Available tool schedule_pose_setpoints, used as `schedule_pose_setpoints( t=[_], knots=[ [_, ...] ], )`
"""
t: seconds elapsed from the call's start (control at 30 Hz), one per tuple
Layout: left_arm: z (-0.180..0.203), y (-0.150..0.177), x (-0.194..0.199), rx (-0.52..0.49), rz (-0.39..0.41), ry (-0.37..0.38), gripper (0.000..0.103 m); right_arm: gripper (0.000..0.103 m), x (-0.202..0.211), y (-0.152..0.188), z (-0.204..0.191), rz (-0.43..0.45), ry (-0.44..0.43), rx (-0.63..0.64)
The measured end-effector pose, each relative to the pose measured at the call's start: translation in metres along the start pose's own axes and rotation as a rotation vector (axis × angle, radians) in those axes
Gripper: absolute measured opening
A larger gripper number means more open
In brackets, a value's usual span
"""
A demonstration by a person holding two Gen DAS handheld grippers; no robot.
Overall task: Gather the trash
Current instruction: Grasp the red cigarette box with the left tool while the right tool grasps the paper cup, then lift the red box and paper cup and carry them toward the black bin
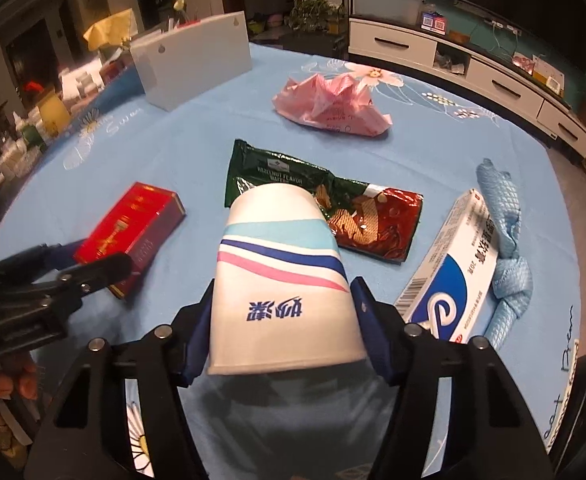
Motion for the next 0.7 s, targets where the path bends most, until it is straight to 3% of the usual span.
schedule_pose_setpoints(
  t=[0.33, 0.7],
  knots=[
    [0.018, 0.005, 0.010, -0.034, 0.007, 0.035, 0.062, 0.063, 0.037, 0.013, 0.015, 0.061, -0.031, -0.105],
    [0.064, 0.016, 0.013, -0.118, -0.015, 0.087, 0.062, 0.063, 0.075, 0.047, 0.046, 0.081, 0.022, -0.191]
  ],
)
Point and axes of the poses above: each gripper's, at about its wrist camera, not at the fingertips, and x roughly against the way its jaws point, z to its right, y to its underside, the point moved 2 cm from there along -x, roughly the way its jaws point, and after that the axes turned 14 degrees about y, right-handed, at the moved point
